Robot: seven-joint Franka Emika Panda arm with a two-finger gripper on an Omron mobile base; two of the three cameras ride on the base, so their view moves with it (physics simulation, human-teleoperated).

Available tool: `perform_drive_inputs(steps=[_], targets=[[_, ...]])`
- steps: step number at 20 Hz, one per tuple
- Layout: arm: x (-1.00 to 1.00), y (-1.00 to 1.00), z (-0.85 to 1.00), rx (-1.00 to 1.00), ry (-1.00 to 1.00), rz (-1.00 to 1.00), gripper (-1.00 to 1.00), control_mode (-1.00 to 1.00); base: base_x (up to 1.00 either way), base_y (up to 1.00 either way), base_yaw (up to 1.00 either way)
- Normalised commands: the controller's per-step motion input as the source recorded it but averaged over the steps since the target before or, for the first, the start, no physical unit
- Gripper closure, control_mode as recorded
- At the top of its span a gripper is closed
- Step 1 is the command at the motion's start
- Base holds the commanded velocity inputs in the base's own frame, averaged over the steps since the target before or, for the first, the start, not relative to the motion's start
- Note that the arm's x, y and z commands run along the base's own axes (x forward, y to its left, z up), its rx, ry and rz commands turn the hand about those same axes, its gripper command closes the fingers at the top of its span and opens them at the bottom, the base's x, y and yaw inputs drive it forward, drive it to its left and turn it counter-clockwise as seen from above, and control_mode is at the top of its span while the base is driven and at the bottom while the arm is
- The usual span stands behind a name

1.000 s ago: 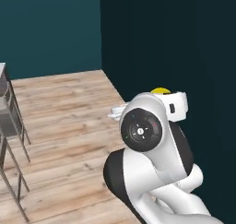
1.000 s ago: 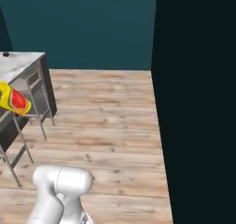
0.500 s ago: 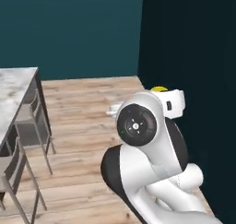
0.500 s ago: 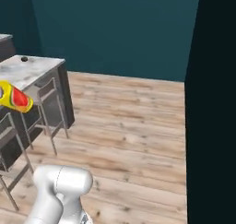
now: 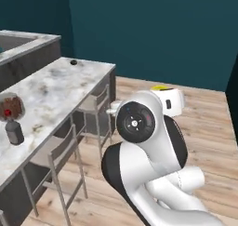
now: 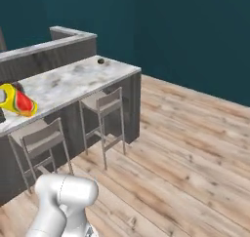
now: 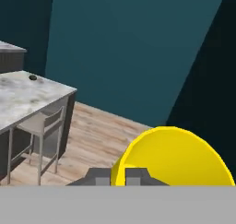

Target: Open the cabinet directly in front. Then move the liquor and the cup to the dining counter with the jar on it.

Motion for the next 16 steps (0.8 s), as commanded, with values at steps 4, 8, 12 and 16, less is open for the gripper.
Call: perform_drive_inputs(steps=[4, 8, 12, 16], targets=[[0.0, 0.0, 0.0, 0.0, 0.0, 0.0, 1.0, 1.0, 0.5, -0.3, 0.65], [0.0, 0.0, 0.0, 0.0, 0.0, 0.0, 1.0, 1.0, 0.51, -0.38, 0.58], [0.0, 0.0, 0.0, 0.0, 0.0, 0.0, 1.0, 1.0, 0.5, -0.4, 0.56], [0.0, 0.0, 0.0, 0.0, 0.0, 0.0, 1.0, 1.0, 0.38, -0.38, 0.59]])
